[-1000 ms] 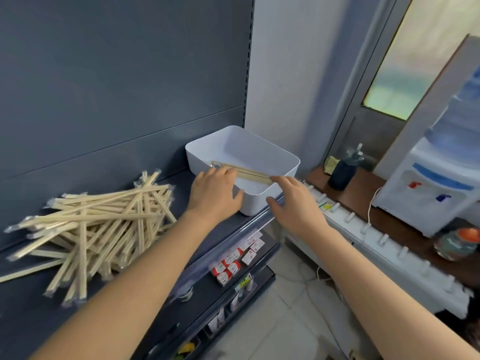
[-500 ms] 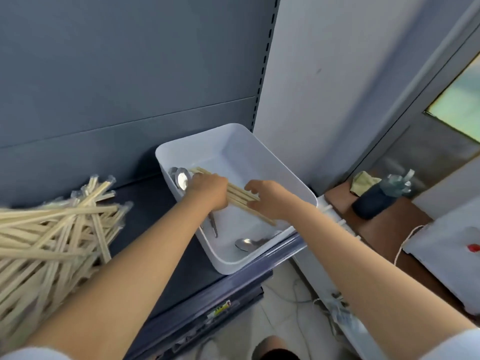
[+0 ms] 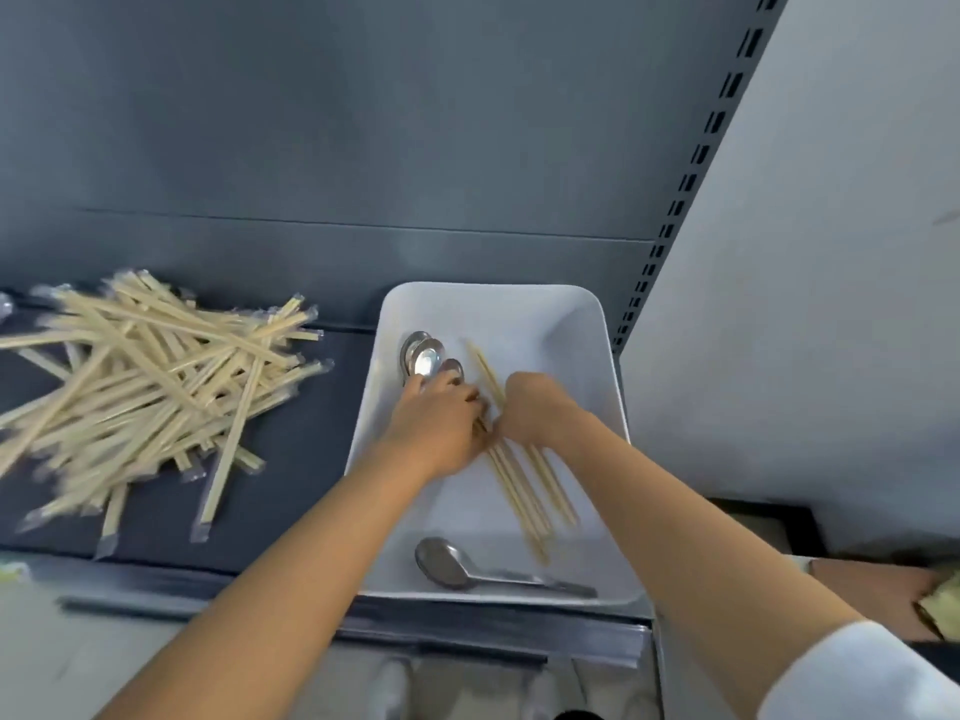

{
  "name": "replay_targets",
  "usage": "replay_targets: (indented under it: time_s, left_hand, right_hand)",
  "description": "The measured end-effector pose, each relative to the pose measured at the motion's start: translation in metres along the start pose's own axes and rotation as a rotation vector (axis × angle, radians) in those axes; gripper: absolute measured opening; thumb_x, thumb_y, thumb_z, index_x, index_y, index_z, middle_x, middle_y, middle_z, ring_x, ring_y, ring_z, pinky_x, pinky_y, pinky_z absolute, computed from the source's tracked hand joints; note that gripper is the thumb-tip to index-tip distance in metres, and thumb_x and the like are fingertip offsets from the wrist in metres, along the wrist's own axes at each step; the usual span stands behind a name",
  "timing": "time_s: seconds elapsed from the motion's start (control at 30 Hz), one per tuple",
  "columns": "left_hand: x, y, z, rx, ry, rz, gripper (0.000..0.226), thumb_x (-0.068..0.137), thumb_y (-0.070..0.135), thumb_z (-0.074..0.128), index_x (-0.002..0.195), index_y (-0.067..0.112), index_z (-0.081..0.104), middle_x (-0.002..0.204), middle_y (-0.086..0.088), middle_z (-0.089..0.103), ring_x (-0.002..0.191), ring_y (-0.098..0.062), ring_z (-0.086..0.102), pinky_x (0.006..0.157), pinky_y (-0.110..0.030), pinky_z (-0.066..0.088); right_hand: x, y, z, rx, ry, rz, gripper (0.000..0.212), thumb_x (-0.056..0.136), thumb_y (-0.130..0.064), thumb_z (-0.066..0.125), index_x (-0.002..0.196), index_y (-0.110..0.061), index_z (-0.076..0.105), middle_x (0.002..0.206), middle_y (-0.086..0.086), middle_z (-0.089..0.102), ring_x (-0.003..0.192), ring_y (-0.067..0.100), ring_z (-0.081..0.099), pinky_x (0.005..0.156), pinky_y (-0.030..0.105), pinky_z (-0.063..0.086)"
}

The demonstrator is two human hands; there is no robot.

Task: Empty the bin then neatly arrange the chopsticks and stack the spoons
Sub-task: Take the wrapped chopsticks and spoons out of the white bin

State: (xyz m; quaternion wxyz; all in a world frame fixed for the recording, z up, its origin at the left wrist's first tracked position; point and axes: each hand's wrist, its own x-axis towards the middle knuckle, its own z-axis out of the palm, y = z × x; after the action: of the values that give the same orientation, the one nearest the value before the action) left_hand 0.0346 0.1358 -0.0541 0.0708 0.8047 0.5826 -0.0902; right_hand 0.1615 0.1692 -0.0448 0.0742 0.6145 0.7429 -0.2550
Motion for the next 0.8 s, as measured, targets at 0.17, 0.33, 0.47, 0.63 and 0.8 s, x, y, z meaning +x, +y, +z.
replay_targets:
  time_s: [0.17, 0.33, 0.47, 0.63, 0.8]
  left_hand:
    - [-0.014, 0.014, 0.005, -0.067, 0.004, -0.204, 0.051, 0.098, 0.047, 0.038, 0.141, 0.02, 0.041, 0.154, 0.005, 0.028, 0.144, -0.023, 0.013, 0.11, -0.039, 0.015]
    - [-0.02, 0.017, 0.005, -0.079, 0.06, -0.356, 0.053, 0.092, 0.047, 0.051, 0.137, 0.019, 0.043, 0.152, -0.001, 0.027, 0.135, -0.028, 0.03, 0.105, -0.041, 0.025]
    - [-0.017, 0.012, 0.009, -0.307, 0.293, -0.512, 0.057, 0.088, 0.017, 0.059, 0.139, 0.009, 0.034, 0.143, -0.011, 0.03, 0.119, -0.035, 0.045, 0.093, -0.041, 0.042]
    - [-0.008, 0.005, 0.013, -0.462, 0.159, -0.678, 0.045, 0.088, 0.015, 0.061, 0.127, 0.003, 0.042, 0.129, -0.015, 0.048, 0.118, -0.031, 0.05, 0.087, -0.034, 0.043]
    - [-0.007, -0.003, 0.017, -0.542, 0.151, -0.626, 0.013, 0.09, 0.013, 0.054, 0.1, 0.005, 0.054, 0.097, -0.013, 0.061, 0.087, -0.03, 0.061, 0.062, -0.031, 0.042]
  right_hand:
    - [0.0, 0.012, -0.004, 0.138, -0.064, -0.029, 0.033, 0.088, -0.021, 0.056, 0.064, -0.012, 0.036, 0.065, 0.0, 0.041, 0.071, 0.022, 0.046, 0.05, 0.025, 0.032]
    - [-0.002, 0.013, -0.002, 0.213, -0.053, -0.023, 0.022, 0.087, -0.013, 0.052, 0.068, -0.01, 0.042, 0.07, 0.001, 0.048, 0.078, 0.027, 0.054, 0.061, 0.024, 0.038]
    - [-0.007, 0.006, 0.001, 0.164, 0.016, -0.056, 0.008, 0.088, -0.011, 0.05, 0.092, -0.004, 0.052, 0.096, 0.01, 0.059, 0.099, 0.032, 0.058, 0.074, 0.029, 0.043]
    - [-0.004, 0.0, 0.009, 0.12, 0.06, -0.069, 0.034, 0.089, -0.012, 0.051, 0.12, -0.002, 0.041, 0.125, 0.015, 0.047, 0.115, 0.033, 0.052, 0.087, 0.033, 0.043]
    - [0.0, 0.004, 0.01, 0.244, -0.004, -0.019, 0.007, 0.086, -0.008, 0.051, 0.09, -0.006, 0.046, 0.091, 0.006, 0.054, 0.096, 0.032, 0.056, 0.068, 0.026, 0.04]
